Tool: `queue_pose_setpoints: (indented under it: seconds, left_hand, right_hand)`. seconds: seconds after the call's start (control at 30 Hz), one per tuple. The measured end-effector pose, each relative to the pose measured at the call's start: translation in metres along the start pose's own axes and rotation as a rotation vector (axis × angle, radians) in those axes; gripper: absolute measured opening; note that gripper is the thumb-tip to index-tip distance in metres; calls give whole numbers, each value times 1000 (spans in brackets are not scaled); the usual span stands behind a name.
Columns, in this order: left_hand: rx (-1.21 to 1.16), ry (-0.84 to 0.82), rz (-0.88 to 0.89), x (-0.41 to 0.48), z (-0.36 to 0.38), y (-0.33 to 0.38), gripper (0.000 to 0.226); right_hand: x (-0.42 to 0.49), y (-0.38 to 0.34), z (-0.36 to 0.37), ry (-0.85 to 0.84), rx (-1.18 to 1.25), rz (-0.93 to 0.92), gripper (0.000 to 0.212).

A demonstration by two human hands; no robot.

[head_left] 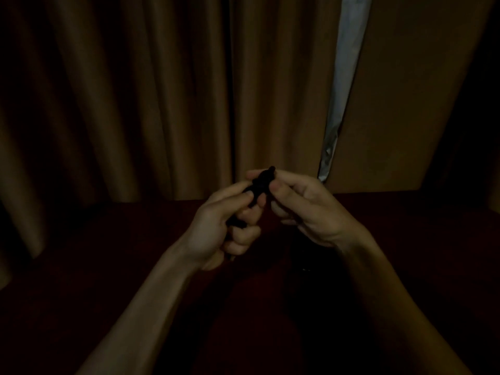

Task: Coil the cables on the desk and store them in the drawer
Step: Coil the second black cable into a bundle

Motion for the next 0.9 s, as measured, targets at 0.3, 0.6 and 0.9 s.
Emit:
queue_pose_setpoints:
  seconds: [0.3,0.6,0.9]
  left_hand:
    - [-100,-31,-73,3,6,-10,23]
    - [1219,328,543,-1,4,25,32]
    - [1245,556,302,-1,-30,25,19]
  right_hand:
    - [-1,-17,-3,152,-105,-104,19]
    - [3,-5,-16,402,-289,-14,37]
    - [8,18,5,175,-361,127,28]
Point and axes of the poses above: each hand's wrist, its own x-axis towards the middle knuckle, its own z-axis out of the palm, y = z × x, the point moved 9 cm from there along x, towards the middle knuckle, and after that the axes turned 2 degrees about y, right-handed, at the moved point
